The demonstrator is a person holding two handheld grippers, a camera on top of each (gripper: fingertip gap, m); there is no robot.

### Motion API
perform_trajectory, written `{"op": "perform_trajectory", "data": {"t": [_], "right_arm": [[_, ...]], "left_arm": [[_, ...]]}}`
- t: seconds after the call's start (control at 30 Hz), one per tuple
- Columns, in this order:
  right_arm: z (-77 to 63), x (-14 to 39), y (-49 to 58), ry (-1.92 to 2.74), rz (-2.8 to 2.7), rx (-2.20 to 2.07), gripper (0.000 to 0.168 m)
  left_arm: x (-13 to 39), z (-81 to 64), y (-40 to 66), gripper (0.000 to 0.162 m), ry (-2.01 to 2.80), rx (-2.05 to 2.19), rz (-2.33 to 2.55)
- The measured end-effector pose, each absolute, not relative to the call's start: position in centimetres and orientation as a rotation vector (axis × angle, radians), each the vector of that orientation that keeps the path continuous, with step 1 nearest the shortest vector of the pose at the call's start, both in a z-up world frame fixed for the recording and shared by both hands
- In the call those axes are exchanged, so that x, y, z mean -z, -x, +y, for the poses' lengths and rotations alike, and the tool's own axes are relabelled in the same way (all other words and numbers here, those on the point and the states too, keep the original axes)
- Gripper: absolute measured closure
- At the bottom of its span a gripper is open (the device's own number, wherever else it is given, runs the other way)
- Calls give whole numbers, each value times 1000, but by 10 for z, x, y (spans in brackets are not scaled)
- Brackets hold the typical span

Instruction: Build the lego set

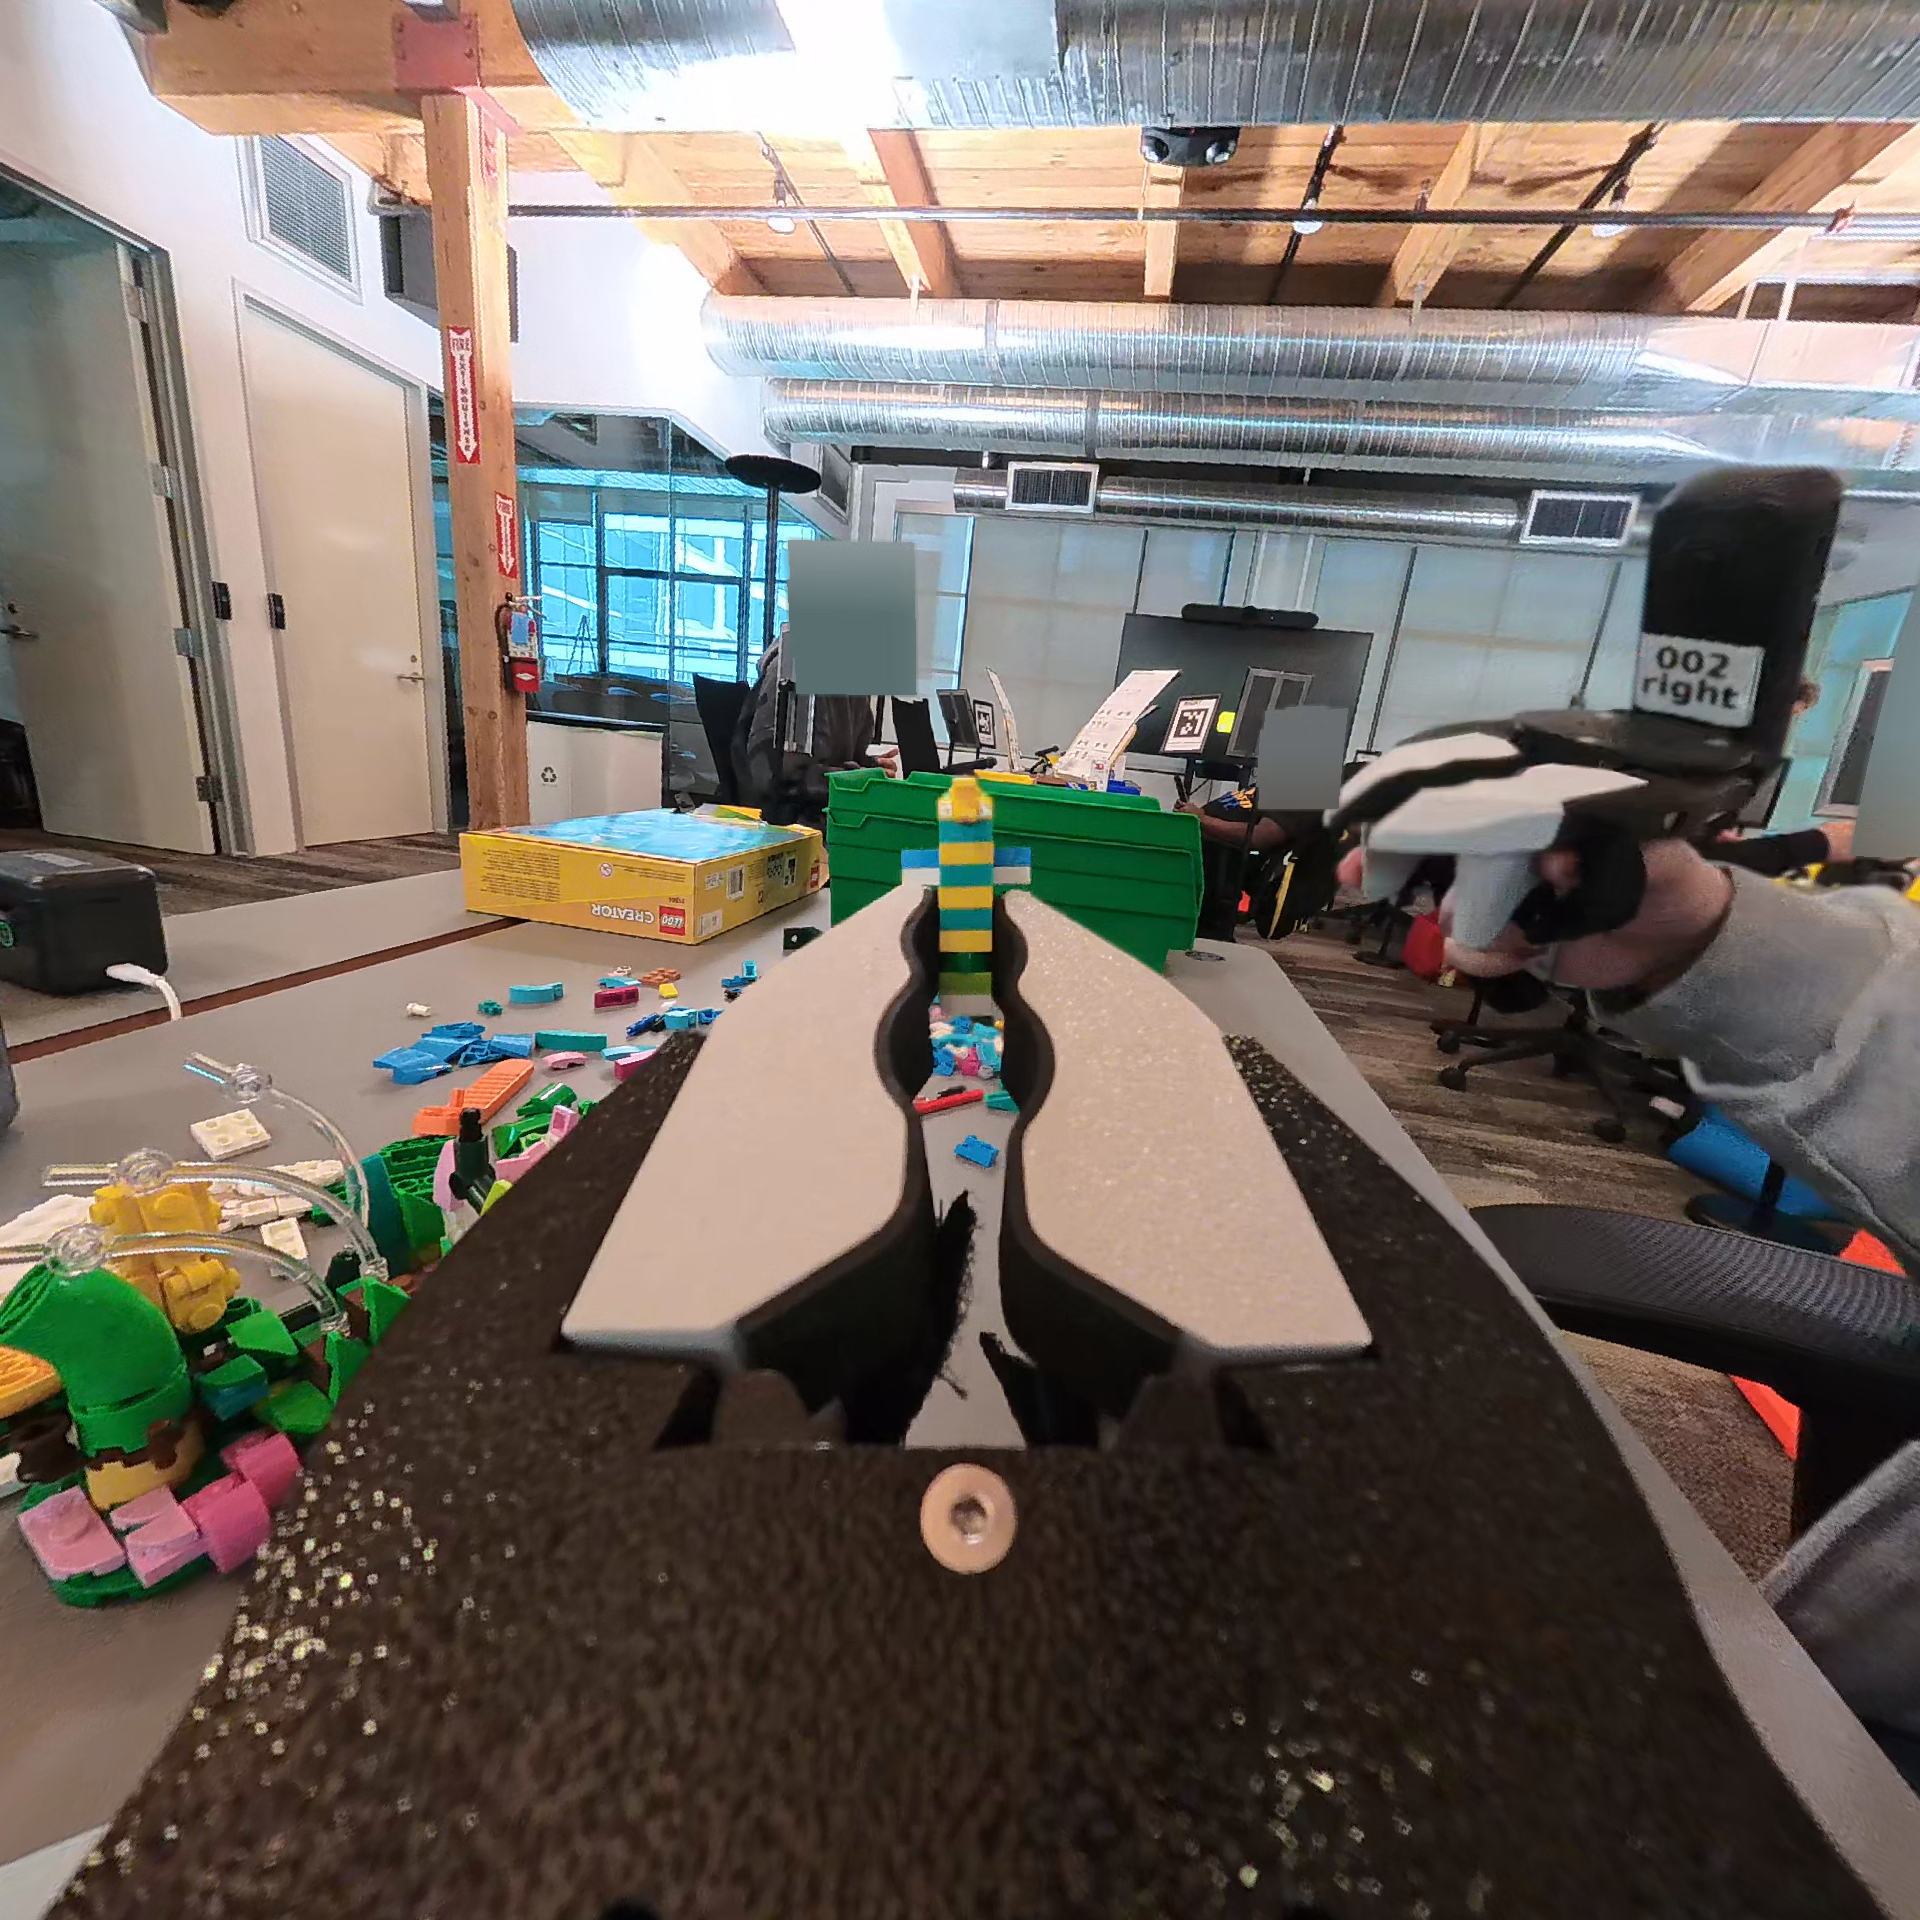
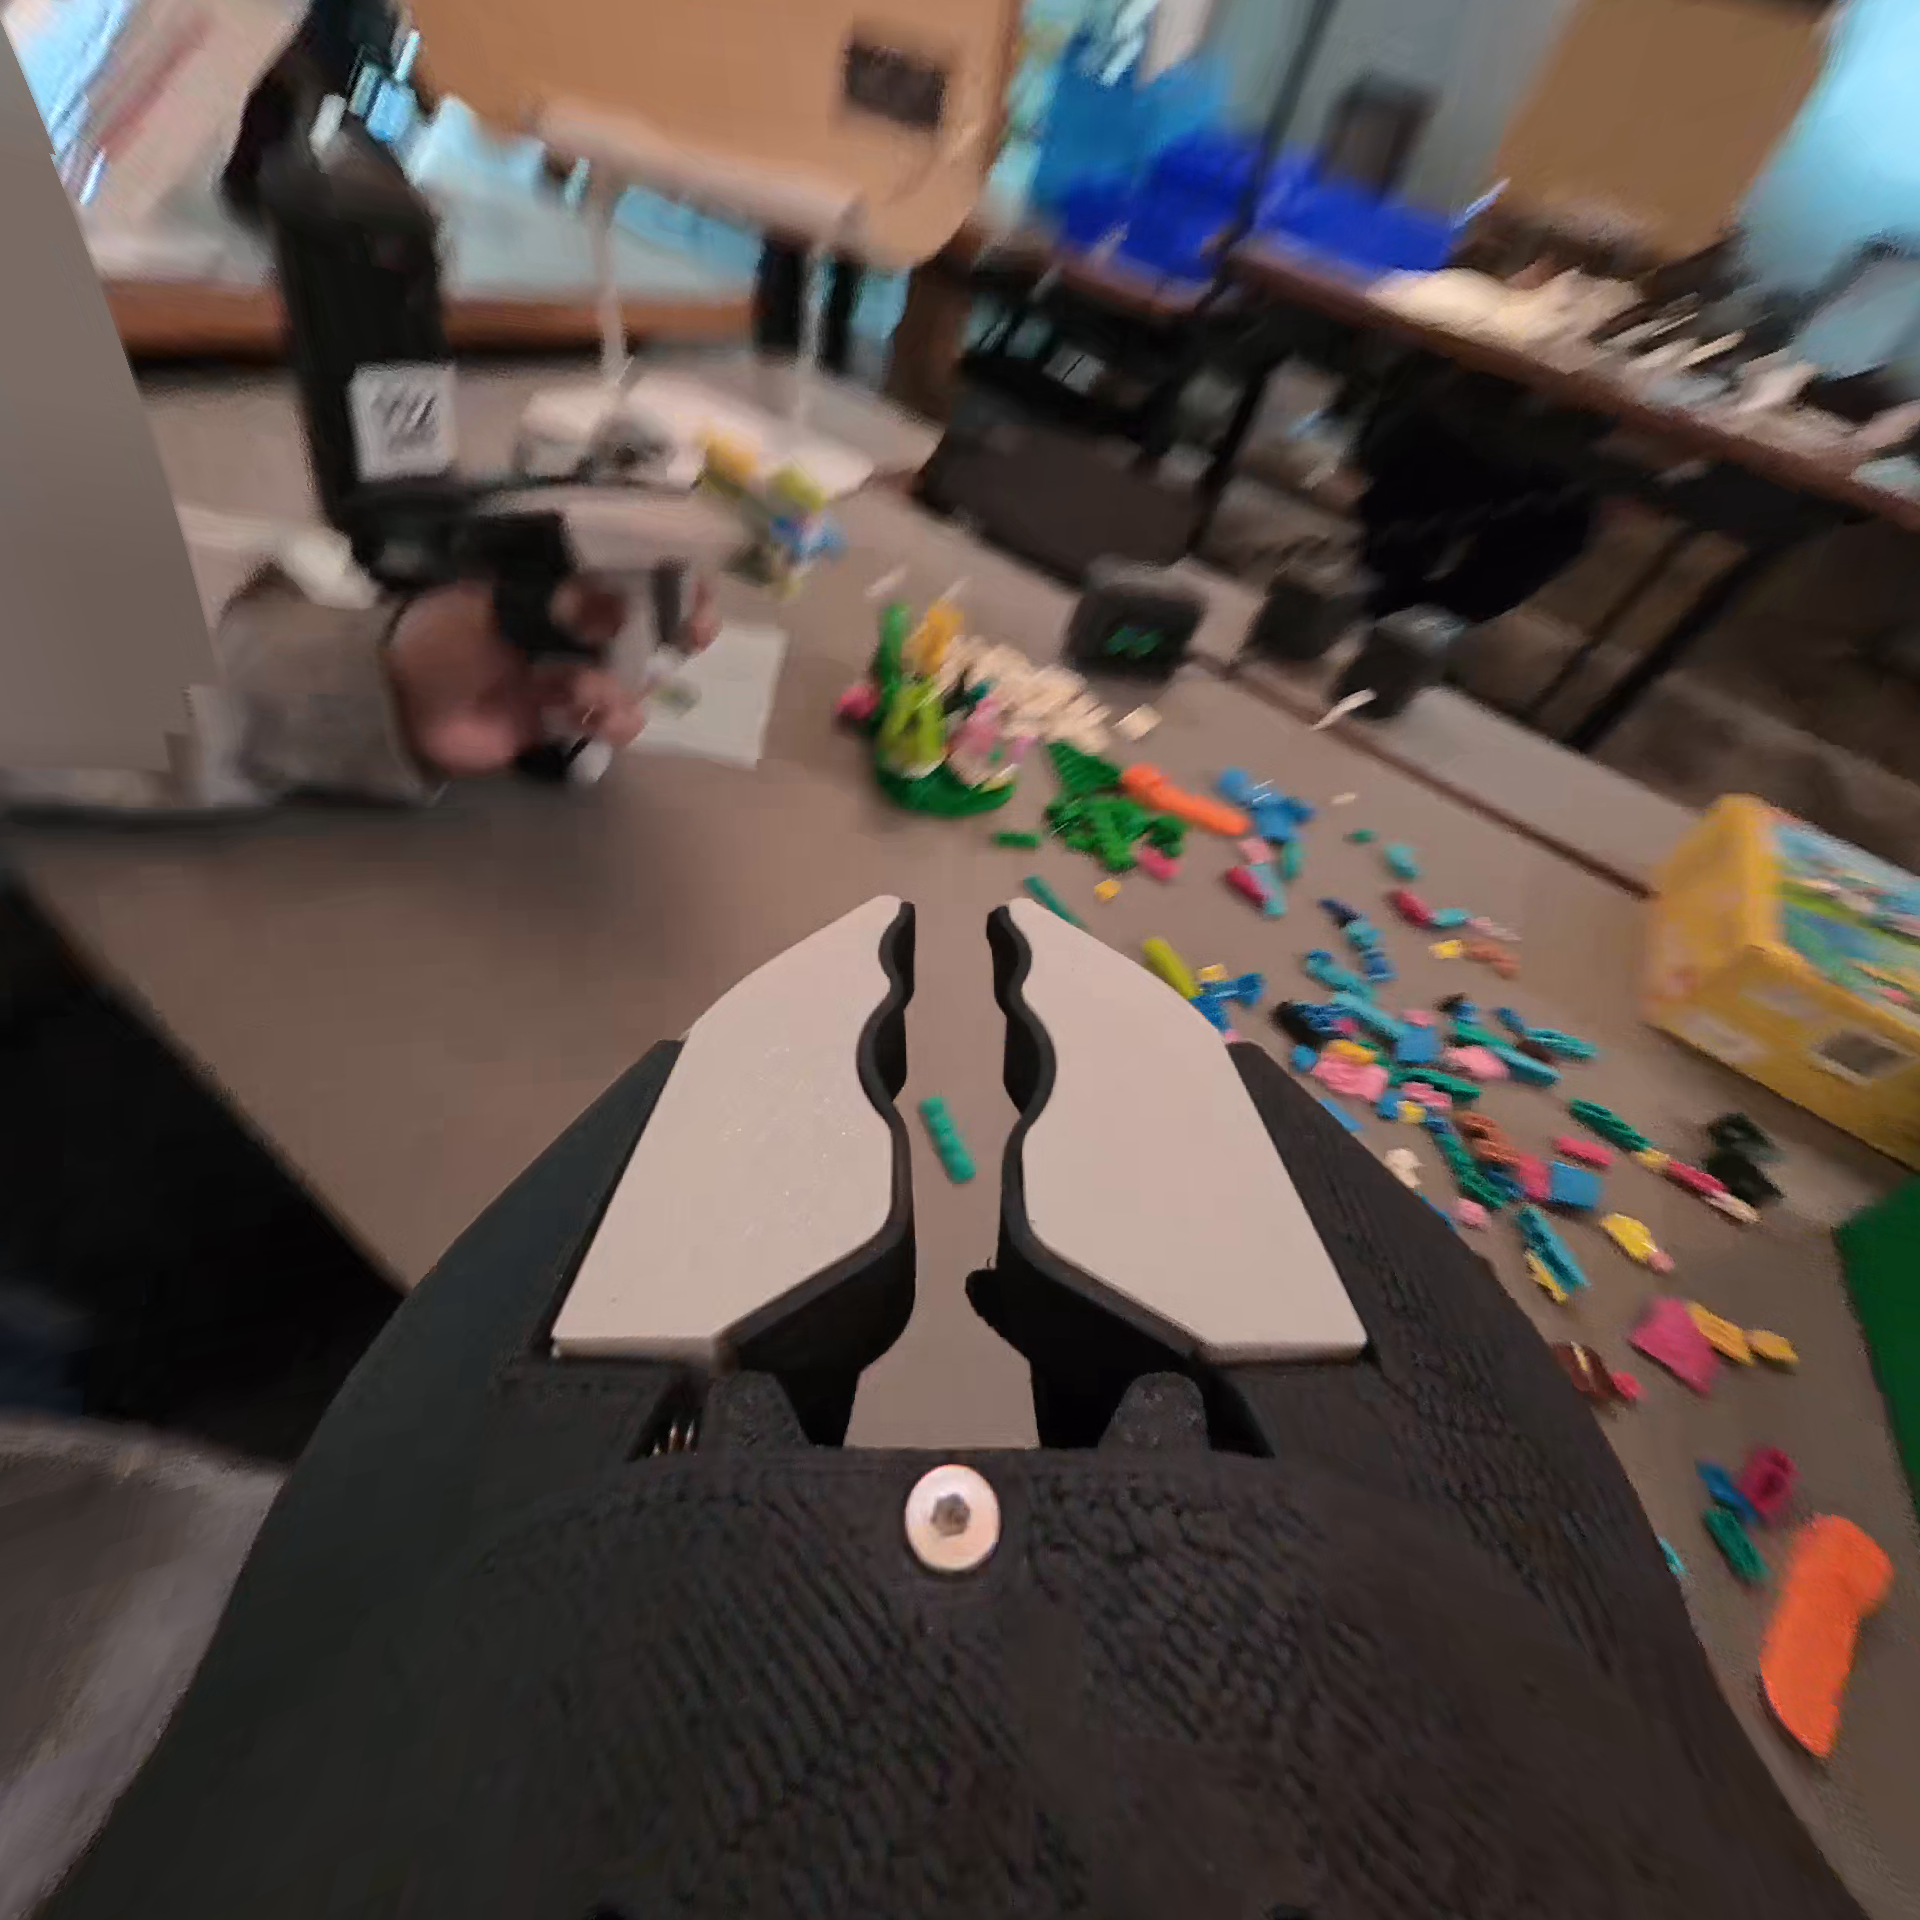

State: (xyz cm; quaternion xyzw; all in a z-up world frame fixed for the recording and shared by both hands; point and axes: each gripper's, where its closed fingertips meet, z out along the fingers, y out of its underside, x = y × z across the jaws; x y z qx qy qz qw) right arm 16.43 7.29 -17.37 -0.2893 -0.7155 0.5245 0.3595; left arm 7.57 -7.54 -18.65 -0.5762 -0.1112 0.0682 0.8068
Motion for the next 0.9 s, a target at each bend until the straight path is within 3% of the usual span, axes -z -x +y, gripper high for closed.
{"op": "perform_trajectory", "data": {"t": [0.17, 0.33, 0.6, 0.9], "right_arm": [[140, 171, -165, 944, -1303, -1432, 153], [196, 199, -182, 1009, -959, -1226, 153], [198, 207, -214, 969, -977, -1085, 154], [189, 211, -321, 956, -1009, -1042, 153]], "left_arm": [[187, -76, -77, 154, 1237, -157, -234], [192, -72, -78, 154, 1270, -185, -217], [193, -70, -82, 154, 1286, -212, -187], [195, -68, -90, 154, 1325, -358, -129]]}}
